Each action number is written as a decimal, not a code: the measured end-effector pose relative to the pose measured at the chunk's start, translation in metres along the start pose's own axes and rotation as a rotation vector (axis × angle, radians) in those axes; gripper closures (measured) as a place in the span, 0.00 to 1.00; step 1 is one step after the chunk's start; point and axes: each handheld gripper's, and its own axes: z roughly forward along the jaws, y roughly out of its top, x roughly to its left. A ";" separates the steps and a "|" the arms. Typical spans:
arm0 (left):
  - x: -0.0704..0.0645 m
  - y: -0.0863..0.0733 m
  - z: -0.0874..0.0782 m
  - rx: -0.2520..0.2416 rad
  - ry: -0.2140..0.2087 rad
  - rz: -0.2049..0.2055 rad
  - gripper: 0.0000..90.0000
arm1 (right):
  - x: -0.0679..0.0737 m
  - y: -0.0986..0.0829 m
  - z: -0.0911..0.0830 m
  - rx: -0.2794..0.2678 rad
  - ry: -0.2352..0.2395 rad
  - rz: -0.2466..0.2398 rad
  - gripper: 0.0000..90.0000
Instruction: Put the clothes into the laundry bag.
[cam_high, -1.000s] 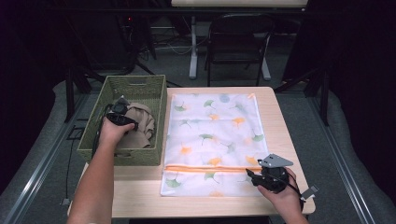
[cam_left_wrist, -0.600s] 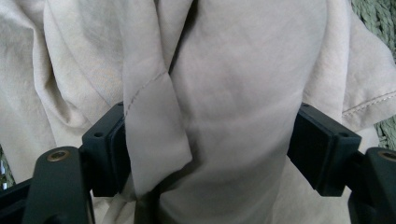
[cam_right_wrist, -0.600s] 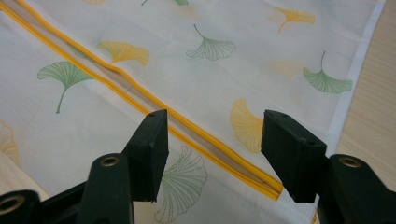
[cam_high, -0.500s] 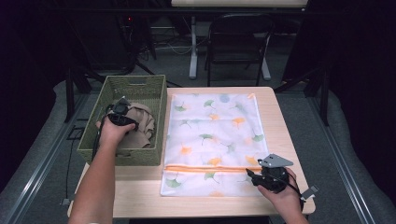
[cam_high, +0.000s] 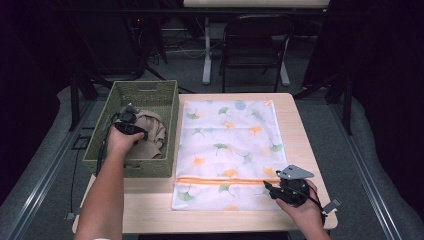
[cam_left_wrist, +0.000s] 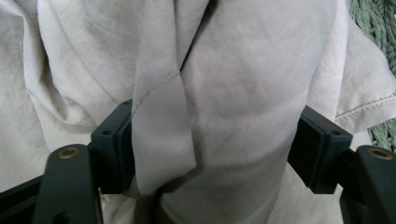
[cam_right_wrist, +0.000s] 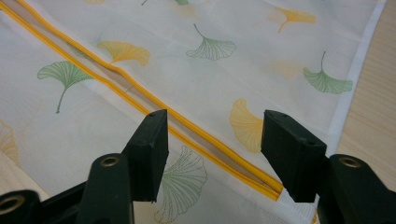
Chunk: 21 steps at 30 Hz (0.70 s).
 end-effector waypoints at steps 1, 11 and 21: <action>0.000 0.000 0.000 0.002 -0.002 0.001 0.31 | 0.000 0.000 0.000 0.000 0.000 0.001 0.46; 0.000 0.001 0.002 0.003 -0.009 -0.009 0.30 | 0.001 0.000 0.000 -0.001 -0.006 0.000 0.46; -0.001 0.001 0.007 0.012 0.000 -0.003 0.24 | 0.001 0.000 0.001 0.000 -0.002 0.001 0.46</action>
